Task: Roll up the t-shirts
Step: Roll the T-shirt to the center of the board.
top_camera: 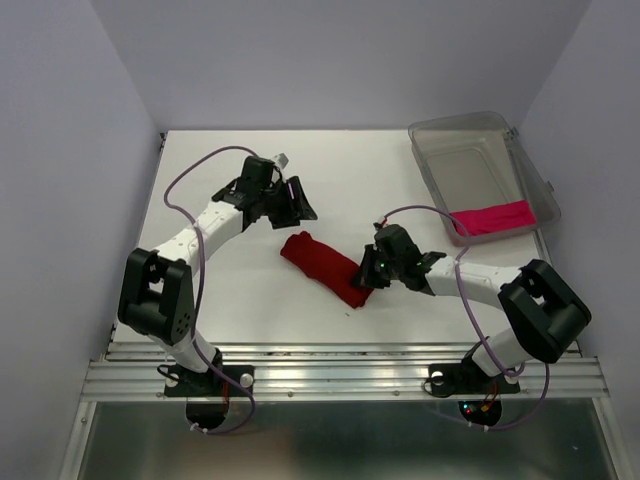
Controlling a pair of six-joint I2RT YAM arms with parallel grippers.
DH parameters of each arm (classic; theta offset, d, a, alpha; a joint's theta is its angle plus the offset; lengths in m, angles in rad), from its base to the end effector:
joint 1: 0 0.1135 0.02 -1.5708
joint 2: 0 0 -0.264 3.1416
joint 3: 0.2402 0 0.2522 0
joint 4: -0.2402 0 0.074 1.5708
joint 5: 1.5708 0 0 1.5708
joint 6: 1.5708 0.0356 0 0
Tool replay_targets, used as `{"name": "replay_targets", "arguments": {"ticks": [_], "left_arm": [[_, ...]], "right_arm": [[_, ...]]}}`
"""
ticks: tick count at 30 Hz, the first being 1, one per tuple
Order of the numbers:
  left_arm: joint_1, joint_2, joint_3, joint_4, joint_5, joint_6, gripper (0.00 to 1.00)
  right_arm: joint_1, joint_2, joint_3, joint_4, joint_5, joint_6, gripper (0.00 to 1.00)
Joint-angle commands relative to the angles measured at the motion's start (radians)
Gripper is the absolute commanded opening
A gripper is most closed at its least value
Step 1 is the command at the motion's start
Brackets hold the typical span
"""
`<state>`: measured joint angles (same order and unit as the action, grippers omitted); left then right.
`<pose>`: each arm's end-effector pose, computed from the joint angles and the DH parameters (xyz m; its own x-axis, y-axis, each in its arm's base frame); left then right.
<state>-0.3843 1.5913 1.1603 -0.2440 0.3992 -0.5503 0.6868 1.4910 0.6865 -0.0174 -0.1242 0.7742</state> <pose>0.3252 -0.1465 0.2629 -0.8215 -0.1875 -0.5384 0.2313 0.7536 -0.6153 0.2187 0.1851 0.1617 -0.8904 0.1670 -0.4233 -0.1005 0.8351 0.5409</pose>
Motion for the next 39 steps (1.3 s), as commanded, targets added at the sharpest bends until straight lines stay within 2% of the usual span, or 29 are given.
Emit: {"name": "replay_targets", "arguments": {"ticks": [1,10,16,21,22,29,36,39], "left_arm": [[-0.001,0.015,0.036,0.003,-0.007,0.013,0.64],[-0.001,0.163,0.021,0.081,0.0,0.013,0.61],[-0.004,0.22,-0.011,0.098,0.01,0.021,0.6],[-0.004,0.142,-0.135,0.123,0.004,0.006,0.6],[-0.005,0.125,-0.154,0.126,0.006,0.0,0.59],[-0.014,-0.066,-0.324,0.13,0.047,-0.037,0.59],[-0.014,-0.203,-0.223,-0.03,-0.081,-0.013,0.6],[-0.013,-0.264,-0.212,-0.084,-0.144,-0.011,0.6]], "right_arm": [[-0.006,0.045,-0.015,-0.093,0.077,-0.052,0.01],[-0.006,0.057,-0.034,-0.102,0.118,-0.065,0.01],[-0.029,0.077,-0.056,-0.105,0.147,-0.137,0.01],[-0.047,0.041,-0.033,-0.113,0.152,-0.228,0.01],[-0.047,0.037,-0.018,-0.115,0.135,-0.271,0.04],[-0.047,-0.026,0.048,-0.184,0.155,-0.401,0.08],[-0.056,-0.063,0.166,-0.275,0.133,-0.372,0.11],[-0.056,-0.061,0.235,-0.306,0.092,-0.302,0.17]]}}
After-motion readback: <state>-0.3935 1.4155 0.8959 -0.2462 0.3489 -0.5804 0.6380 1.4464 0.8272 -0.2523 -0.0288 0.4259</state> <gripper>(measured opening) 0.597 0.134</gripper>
